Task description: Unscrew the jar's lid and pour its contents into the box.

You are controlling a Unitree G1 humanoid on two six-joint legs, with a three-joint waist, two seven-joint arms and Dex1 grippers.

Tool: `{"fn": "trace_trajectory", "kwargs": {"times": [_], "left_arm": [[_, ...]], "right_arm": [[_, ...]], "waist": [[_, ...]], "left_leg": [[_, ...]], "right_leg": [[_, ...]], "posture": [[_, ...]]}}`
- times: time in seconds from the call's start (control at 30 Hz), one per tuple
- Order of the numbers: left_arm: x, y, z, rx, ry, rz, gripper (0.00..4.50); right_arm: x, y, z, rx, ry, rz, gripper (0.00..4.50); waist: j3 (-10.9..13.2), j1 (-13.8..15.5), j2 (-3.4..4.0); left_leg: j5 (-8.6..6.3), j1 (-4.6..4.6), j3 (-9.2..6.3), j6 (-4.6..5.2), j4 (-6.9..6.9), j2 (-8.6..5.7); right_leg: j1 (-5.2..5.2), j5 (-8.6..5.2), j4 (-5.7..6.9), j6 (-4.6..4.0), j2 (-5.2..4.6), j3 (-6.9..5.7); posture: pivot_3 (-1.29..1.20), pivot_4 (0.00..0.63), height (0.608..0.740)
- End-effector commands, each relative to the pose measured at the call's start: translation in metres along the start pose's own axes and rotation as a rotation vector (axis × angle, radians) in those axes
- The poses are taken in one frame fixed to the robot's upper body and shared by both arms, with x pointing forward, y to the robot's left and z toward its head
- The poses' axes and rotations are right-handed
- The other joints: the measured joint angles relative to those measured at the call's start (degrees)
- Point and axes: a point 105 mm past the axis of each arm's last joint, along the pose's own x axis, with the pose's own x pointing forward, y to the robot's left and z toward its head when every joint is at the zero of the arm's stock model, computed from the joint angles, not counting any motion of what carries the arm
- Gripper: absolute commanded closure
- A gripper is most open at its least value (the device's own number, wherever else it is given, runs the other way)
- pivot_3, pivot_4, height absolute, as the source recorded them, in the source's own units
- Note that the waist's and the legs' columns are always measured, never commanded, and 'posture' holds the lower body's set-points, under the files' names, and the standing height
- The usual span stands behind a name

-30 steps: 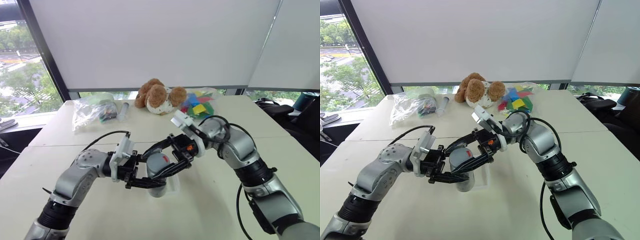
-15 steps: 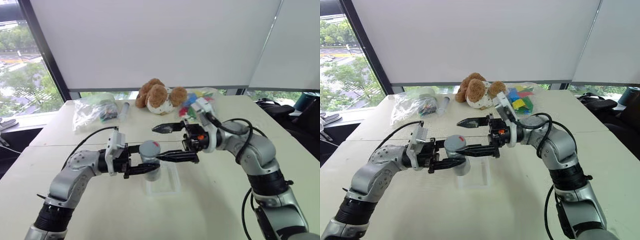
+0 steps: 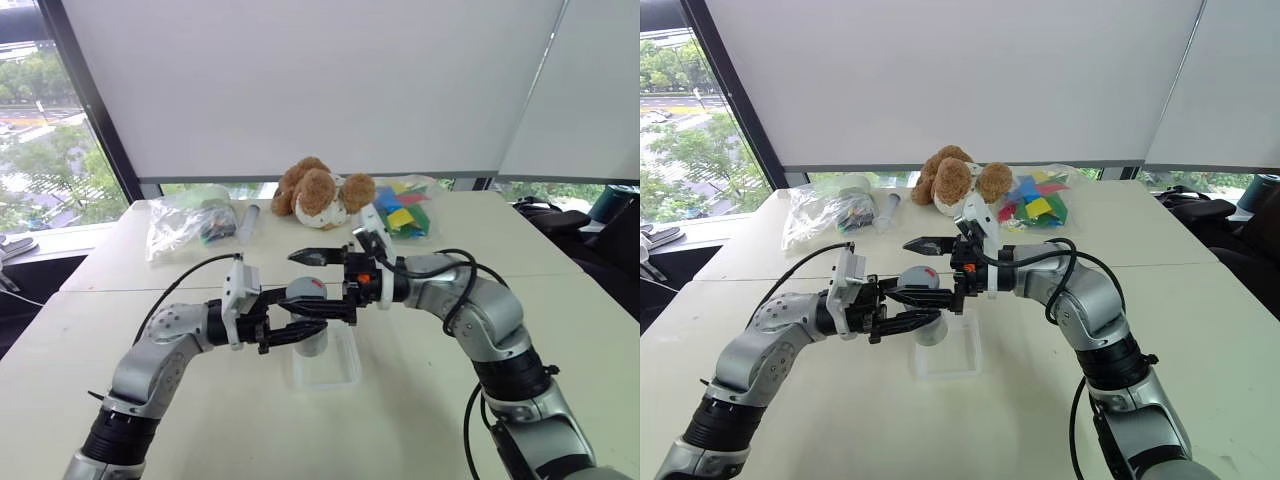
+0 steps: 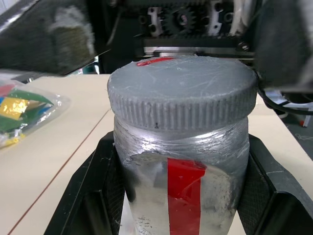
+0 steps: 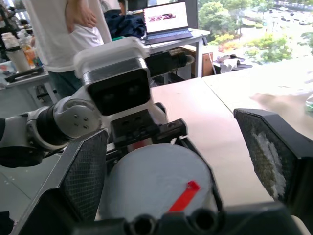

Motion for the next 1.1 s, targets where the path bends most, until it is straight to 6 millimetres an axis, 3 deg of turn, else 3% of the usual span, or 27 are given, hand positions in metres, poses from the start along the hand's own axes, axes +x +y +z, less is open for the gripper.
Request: {"fn": "trace_trajectory", "kwargs": {"times": [0.03, 0.2, 0.6, 1.1], "left_arm": [[0.004, -0.006, 0.013, 0.05, -0.027, -0.028, 2.22], [0.002, -0.007, 0.014, 0.051, -0.025, -0.026, 2.22], [0.0, -0.008, 0.014, 0.05, -0.02, -0.021, 2.22], [-0.003, -0.007, 0.012, 0.051, -0.011, -0.011, 2.22]], "right_arm": [[0.004, -0.002, 0.01, -0.047, -0.022, 0.008, 0.05], [0.0, -0.005, 0.005, -0.043, -0.011, 0.003, 0.05], [-0.03, -0.021, -0.005, -0.007, 0.02, -0.058, 0.05], [-0.067, -0.013, -0.019, 0.049, 0.025, -0.077, 0.05]], "waist": [[0.0, -0.01, 0.0], [0.0, -0.01, 0.0], [0.0, 0.0, 0.0], [0.02, 0.14, 0.02]], "left_leg": [[0.0, 0.0, 0.0, 0.0, 0.0, 0.0], [0.0, 0.0, 0.0, 0.0, 0.0, 0.0], [0.0, 0.0, 0.0, 0.0, 0.0, 0.0], [0.0, 0.0, 0.01, 0.0, 0.02, 0.0]], "right_leg": [[0.0, 0.0, 0.01, 0.0, 0.0, 0.0], [-0.01, 0.0, 0.02, 0.0, 0.0, 0.0], [0.0, 0.0, 0.01, 0.0, 0.01, 0.0], [0.03, 0.0, 0.0, 0.0, 0.0, 0.0]], "posture": [[0.0, 0.15, 0.74], [0.0, 0.15, 0.74], [0.0, 0.15, 0.74], [0.0, 0.15, 0.74]]}}
